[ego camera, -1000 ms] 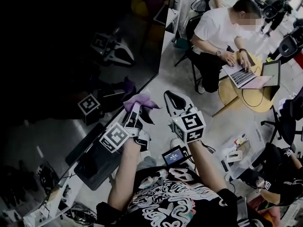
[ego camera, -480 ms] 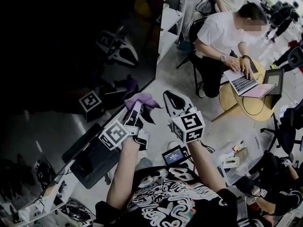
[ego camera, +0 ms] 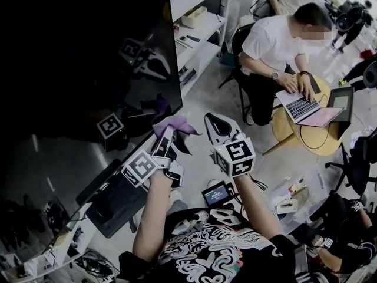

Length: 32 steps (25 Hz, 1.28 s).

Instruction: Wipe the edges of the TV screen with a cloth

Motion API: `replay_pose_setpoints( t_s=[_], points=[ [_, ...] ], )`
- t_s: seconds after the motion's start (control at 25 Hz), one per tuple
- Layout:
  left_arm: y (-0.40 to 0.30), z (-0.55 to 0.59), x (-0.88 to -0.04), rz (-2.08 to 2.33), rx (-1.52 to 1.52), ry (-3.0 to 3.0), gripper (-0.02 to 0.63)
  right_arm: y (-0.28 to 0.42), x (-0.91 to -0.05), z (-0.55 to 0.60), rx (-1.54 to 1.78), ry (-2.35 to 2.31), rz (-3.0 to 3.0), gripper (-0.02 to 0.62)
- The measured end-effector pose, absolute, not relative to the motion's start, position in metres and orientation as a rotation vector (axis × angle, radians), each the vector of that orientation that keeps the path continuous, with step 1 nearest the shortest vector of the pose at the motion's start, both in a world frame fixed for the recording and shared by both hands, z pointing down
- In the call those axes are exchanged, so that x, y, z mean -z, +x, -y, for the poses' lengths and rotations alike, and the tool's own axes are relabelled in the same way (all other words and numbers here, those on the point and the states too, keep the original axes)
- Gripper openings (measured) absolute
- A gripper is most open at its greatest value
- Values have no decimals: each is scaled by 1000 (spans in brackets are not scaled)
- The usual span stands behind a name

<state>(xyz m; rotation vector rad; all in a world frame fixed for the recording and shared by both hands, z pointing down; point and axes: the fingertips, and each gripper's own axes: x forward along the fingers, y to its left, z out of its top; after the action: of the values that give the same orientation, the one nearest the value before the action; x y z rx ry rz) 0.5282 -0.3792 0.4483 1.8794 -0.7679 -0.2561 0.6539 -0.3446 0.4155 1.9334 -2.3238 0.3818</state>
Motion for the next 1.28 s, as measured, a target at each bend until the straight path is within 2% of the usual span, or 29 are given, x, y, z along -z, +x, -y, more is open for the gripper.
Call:
replay_pose_setpoints(
  t_s=[1.12,1.28],
  points=[
    [552,385,-446,741,335,1849,147,664,-415,358,-358,1815,2416,35],
    [575,387,-442,714,370,1839,147,688,-415,357,-356,1819,2418,35]
  ],
)
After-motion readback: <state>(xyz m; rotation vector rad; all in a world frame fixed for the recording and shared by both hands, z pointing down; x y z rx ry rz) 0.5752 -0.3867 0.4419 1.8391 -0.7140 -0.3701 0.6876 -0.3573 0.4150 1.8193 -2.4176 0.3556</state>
